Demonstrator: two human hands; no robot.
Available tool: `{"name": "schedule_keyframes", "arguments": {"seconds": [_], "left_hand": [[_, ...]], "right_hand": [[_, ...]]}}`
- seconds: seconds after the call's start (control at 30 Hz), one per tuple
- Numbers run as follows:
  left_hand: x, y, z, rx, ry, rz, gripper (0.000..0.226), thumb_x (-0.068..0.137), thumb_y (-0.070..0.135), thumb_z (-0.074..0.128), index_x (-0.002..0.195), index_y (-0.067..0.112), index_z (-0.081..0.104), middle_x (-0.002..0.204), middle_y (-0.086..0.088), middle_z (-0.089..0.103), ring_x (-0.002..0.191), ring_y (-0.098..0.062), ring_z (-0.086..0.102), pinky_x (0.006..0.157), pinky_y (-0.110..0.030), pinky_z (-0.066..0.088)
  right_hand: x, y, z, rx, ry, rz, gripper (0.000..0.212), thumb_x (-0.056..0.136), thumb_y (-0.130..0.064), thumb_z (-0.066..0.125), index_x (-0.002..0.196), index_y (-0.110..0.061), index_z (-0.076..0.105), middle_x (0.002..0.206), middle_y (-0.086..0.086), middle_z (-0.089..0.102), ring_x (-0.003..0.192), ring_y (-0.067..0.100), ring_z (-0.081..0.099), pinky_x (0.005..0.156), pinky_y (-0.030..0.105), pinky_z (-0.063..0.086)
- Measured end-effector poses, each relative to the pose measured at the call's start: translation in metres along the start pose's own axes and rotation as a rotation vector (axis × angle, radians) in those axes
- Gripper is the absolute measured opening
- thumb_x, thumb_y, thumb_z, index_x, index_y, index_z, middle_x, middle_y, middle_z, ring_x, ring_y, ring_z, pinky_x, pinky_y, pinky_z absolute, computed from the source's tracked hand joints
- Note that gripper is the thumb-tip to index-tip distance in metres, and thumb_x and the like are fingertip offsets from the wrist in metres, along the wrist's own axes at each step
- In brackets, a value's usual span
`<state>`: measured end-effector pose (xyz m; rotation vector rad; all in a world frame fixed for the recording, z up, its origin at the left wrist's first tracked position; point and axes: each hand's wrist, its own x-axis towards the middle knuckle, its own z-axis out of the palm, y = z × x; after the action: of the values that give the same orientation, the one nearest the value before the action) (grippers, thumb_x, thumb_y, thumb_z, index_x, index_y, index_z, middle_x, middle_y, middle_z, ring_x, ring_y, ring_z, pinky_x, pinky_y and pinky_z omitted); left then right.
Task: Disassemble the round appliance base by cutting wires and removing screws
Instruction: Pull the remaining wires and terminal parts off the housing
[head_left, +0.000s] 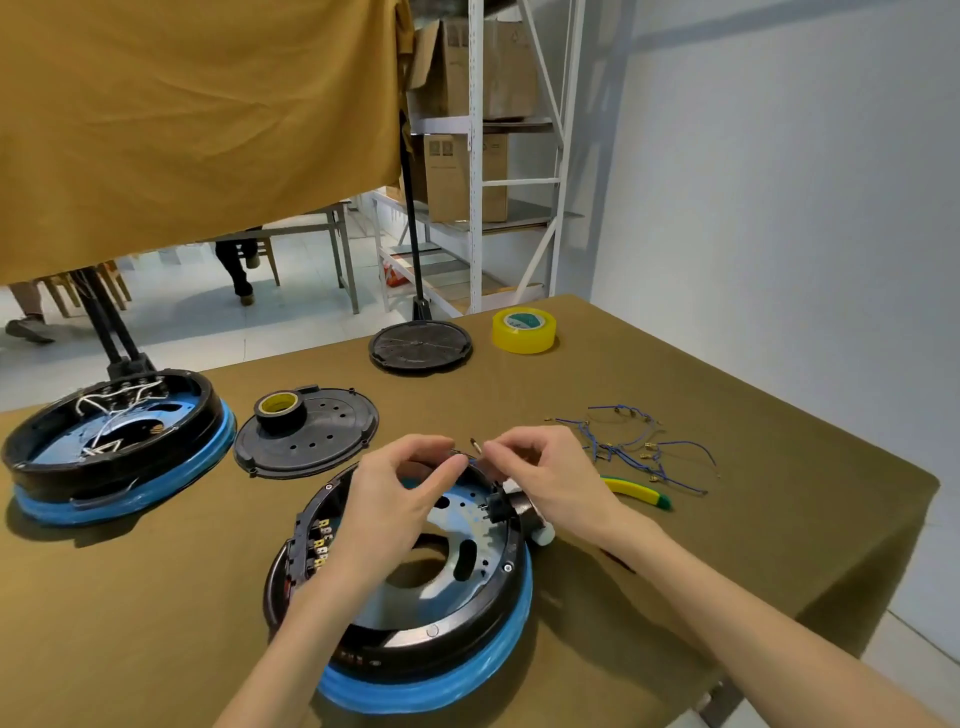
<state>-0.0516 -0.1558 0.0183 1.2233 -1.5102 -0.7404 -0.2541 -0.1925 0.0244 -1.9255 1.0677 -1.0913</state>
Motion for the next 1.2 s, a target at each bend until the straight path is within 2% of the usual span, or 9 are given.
{"name": "schedule_keyframes", "arguments": {"seconds": [0.1,0.27,0.4,0.5,0.63,0.73,1.0,1.1,1.2], "left_hand": [[0.0,-0.011,0.013,0.394,-0.13,-0.022,0.051,0.091,0.06,0.062,0.136,0.038,0.052,0.13,0.017,0.053,0.12,-0.003,0.05,0.105,-0.025,0.04],[-0.005,-0.022,0.022,0.805,-0.19,0.138,0.063,0.095,0.07,0.041,0.151,0.042,0.036,0.147,0.012,0.034,0.139,-0.011,0.027,0.115,-0.033,0.021],[-0.003,-0.025,0.02,0.79,-0.205,0.114,0.065,0.094,0.072,0.041,0.152,0.044,0.036,0.152,0.015,0.033,0.144,-0.01,0.023,0.119,-0.034,0.018],[-0.002,-0.025,0.02,0.796,-0.206,0.113,0.065,0.092,0.073,0.041,0.151,0.046,0.036,0.152,0.017,0.033,0.144,-0.009,0.023,0.119,-0.035,0.019],[-0.002,-0.023,0.018,0.787,-0.211,0.099,0.066,0.091,0.075,0.041,0.151,0.047,0.036,0.152,0.018,0.032,0.145,-0.008,0.023,0.12,-0.036,0.018],[-0.003,-0.021,0.017,0.781,-0.215,0.098,0.064,0.093,0.072,0.044,0.151,0.045,0.037,0.154,0.018,0.033,0.146,-0.008,0.023,0.12,-0.037,0.019],[-0.021,-0.014,-0.01,0.902,-0.084,0.07,0.048,0.101,0.054,0.049,0.146,0.041,0.046,0.147,0.02,0.045,0.144,-0.008,0.027,0.12,-0.036,0.017],[-0.03,-0.011,-0.028,0.982,0.009,0.054,0.042,0.1,0.05,0.052,0.141,0.04,0.052,0.144,0.017,0.049,0.143,-0.011,0.031,0.118,-0.037,0.022],[-0.037,-0.013,-0.049,0.969,0.046,-0.068,0.047,0.101,0.046,0.054,0.146,0.035,0.049,0.151,0.011,0.044,0.145,-0.014,0.031,0.118,-0.039,0.026]], "right_hand": [[0.014,0.032,-0.03,-0.172,0.257,0.103,0.027,0.102,-0.029,0.061,0.081,-0.022,0.077,0.071,-0.009,0.072,0.068,0.006,0.065,0.067,0.026,0.049],[0.032,0.091,-0.088,-0.591,0.487,0.331,0.038,0.105,-0.034,0.054,0.081,-0.015,0.078,0.065,0.0,0.07,0.061,0.018,0.063,0.055,0.027,0.044],[0.032,0.109,-0.104,-0.798,0.397,0.407,0.038,0.105,-0.029,0.054,0.079,-0.013,0.077,0.066,0.004,0.068,0.065,0.023,0.062,0.056,0.029,0.044],[0.03,0.095,-0.095,-0.936,0.404,0.339,0.029,0.105,-0.024,0.05,0.104,-0.015,0.077,0.098,0.013,0.071,0.094,0.035,0.063,0.079,0.04,0.049],[0.022,0.061,-0.05,-0.68,0.148,0.151,0.026,0.103,-0.027,0.053,0.11,-0.014,0.075,0.105,0.008,0.072,0.098,0.025,0.065,0.087,0.041,0.052],[0.021,0.047,-0.019,-0.576,-0.136,0.259,0.03,0.1,-0.037,0.057,0.114,-0.016,0.075,0.109,0.002,0.075,0.099,0.019,0.068,0.091,0.039,0.056],[0.05,0.037,-0.001,-0.708,-0.314,0.454,0.036,0.092,-0.045,0.071,0.105,-0.012,0.072,0.108,0.01,0.072,0.1,0.031,0.066,0.092,0.043,0.055],[0.049,0.035,0.003,-0.734,-0.282,0.413,0.033,0.1,-0.04,0.062,0.109,-0.008,0.064,0.107,0.012,0.07,0.099,0.033,0.066,0.091,0.044,0.054],[0.042,0.03,0.003,-0.515,-0.036,0.257,0.024,0.105,-0.031,0.054,0.108,-0.008,0.06,0.103,0.01,0.065,0.094,0.028,0.061,0.085,0.041,0.052]]}}
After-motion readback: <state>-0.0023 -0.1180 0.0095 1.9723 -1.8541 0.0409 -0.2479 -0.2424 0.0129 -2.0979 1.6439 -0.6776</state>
